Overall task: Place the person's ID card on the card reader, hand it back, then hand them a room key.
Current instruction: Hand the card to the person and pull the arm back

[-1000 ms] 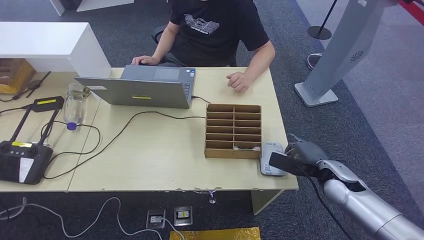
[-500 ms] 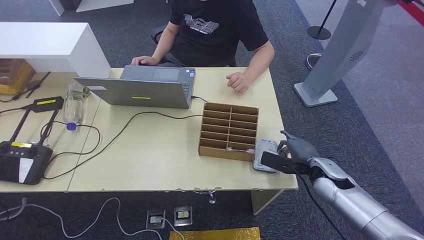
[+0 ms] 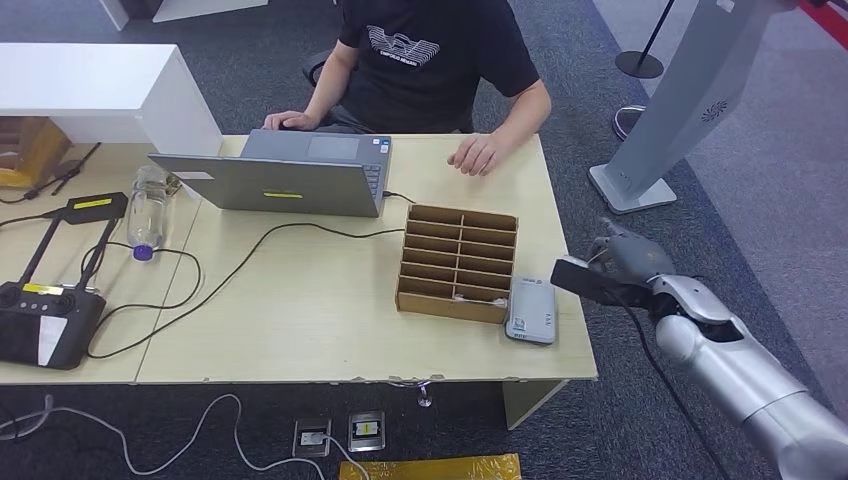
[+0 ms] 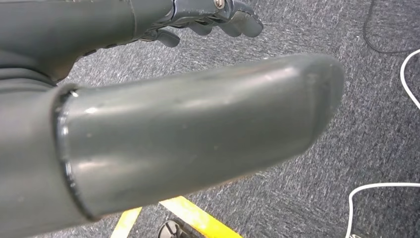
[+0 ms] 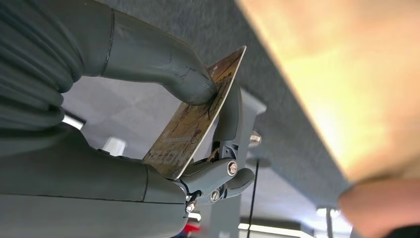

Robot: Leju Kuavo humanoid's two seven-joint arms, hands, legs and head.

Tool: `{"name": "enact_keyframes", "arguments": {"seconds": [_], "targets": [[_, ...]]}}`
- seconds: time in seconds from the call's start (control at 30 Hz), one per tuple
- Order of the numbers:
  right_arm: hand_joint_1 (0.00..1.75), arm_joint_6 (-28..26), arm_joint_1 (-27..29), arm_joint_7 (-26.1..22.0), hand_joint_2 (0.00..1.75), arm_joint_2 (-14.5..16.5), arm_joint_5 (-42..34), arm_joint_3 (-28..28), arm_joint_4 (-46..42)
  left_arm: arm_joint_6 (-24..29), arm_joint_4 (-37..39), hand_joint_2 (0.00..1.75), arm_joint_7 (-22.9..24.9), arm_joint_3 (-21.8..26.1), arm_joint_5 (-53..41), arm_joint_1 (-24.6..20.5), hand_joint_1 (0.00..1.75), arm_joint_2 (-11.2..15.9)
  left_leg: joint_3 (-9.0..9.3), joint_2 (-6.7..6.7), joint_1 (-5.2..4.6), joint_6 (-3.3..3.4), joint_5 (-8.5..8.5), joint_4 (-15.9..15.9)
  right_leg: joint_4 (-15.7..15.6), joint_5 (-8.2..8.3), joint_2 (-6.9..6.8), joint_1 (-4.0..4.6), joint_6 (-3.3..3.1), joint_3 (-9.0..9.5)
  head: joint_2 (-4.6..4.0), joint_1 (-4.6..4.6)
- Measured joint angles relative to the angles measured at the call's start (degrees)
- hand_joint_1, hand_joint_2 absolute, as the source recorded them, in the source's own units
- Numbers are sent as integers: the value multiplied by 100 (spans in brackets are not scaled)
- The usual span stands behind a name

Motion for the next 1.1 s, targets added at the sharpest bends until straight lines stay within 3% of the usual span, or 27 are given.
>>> {"name": "enact_keyframes", "arguments": {"seconds": [0.23,0.47,0.8,1.1], "targets": [[175,299,-950,-223,175,-296,108,-358,144,-27,0,0,0,0,-42,-9,0,68,1,0,-1,0,0,0,0,2,1,-1,1,-2,0,1],[175,238,-1245,-243,175,-253,55,-382,207,-38,0,0,0,0,-58,-31,0,84,-6,-1,1,0,0,-1,2,1,-2,1,1,-2,0,-1],[175,-76,-1339,-326,175,662,201,-174,413,-72,0,0,0,0,-138,-157,0,75,-5,-7,7,-1,3,-1,5,1,-9,7,1,-1,0,-1],[175,-95,-1337,-328,175,1087,252,-72,573,-73,0,0,12,0,-143,-165,0,75,-7,-7,6,-1,2,-1,0,1,-8,6,0,-1,0,0]]}}
